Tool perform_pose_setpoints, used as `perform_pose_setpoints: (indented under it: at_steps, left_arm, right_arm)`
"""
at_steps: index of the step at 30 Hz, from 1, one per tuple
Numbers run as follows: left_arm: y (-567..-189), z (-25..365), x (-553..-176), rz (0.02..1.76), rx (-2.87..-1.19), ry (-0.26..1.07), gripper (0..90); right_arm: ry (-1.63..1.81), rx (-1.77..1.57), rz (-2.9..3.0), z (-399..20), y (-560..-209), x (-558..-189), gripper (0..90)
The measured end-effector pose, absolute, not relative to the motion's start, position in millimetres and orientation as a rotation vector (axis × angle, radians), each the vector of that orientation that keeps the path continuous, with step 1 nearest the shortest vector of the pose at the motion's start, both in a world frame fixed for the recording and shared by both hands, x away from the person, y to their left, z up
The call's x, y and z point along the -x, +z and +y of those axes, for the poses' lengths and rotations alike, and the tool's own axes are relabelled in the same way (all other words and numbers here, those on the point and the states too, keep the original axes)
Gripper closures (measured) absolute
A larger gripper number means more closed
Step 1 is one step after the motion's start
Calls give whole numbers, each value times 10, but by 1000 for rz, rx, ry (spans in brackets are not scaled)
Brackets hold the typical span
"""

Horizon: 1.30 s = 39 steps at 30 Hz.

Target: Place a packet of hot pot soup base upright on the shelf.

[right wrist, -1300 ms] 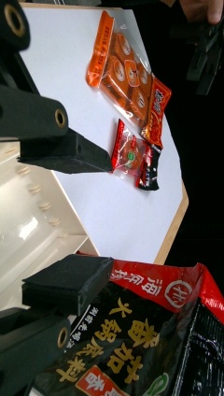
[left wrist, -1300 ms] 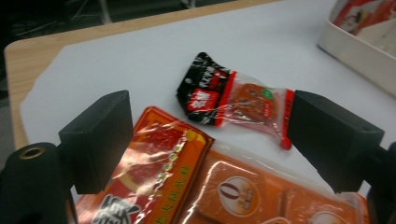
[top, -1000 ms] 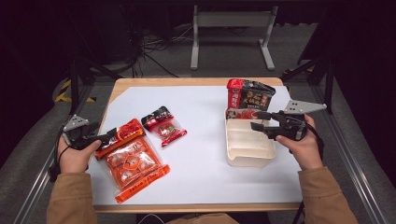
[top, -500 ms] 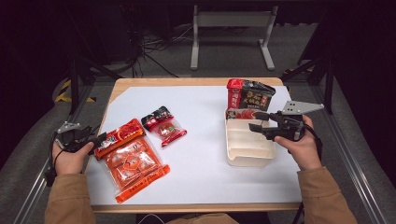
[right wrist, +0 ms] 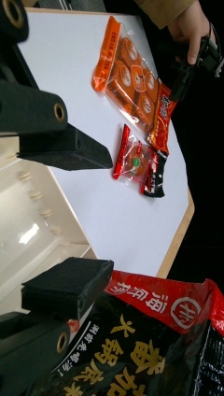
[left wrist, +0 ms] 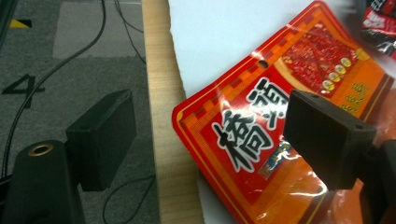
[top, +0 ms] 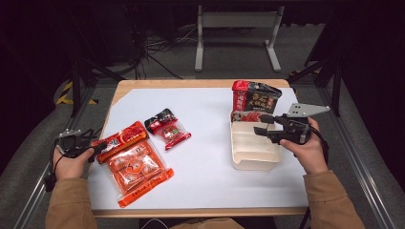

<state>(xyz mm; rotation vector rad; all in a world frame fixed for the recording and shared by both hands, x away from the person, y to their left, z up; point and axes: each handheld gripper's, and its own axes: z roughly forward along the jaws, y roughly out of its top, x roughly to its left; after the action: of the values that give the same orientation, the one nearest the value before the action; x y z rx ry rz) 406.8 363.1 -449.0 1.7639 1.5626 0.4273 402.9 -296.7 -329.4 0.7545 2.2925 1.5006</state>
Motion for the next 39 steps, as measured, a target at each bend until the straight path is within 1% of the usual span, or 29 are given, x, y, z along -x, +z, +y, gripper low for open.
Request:
perform_pose_setpoints:
  at_steps: [7,11,13,15,18,21,24,27,28,29,33,39]
  left_arm:
    - [-4529,3604,-4083,1543,-1775,363,234]
    - [-4482,3544,-4084,1508,-1792,347,293]
    - [-4446,3517,-4078,1487,-1808,355,306]
    - [-4412,3509,-4070,1465,-1819,357,350]
    - [-4356,3479,-4055,1437,-1808,326,394]
    - [-4337,3464,-4052,1422,-1820,328,411]
    - [-4352,3481,-4048,1419,-1805,302,431]
    - [-4351,3496,-4036,1413,-1801,274,497]
    - [-4351,3493,-4031,1400,-1795,241,513]
    - [-4351,3484,-4030,1394,-1794,229,560]
    - [-4362,3455,-4032,1379,-1827,260,575]
    - [-4444,3468,-4044,1369,-1835,267,594]
  right_arm:
    - [1499,-757,2296,-2963,-3300,-4033,447]
    - [1499,-756,2297,-2963,-3301,-4033,447]
    - [1497,-756,2298,-2963,-3302,-4034,447]
    - [1497,-755,2301,-2961,-3303,-4034,447]
    - [1496,-753,2303,-2958,-3305,-4035,446]
    - [1494,-756,2307,-2952,-3312,-4039,447]
    - [1491,-753,2315,-2943,-3318,-4042,446]
    - [1488,-752,2319,-2935,-3322,-4043,445]
    - [1487,-753,2320,-2933,-3324,-4044,445]
    - [1482,-751,2322,-2929,-3328,-4047,446]
    - [1475,-747,2328,-2917,-3334,-4050,445]
    - [1470,-740,2335,-2896,-3340,-4049,444]
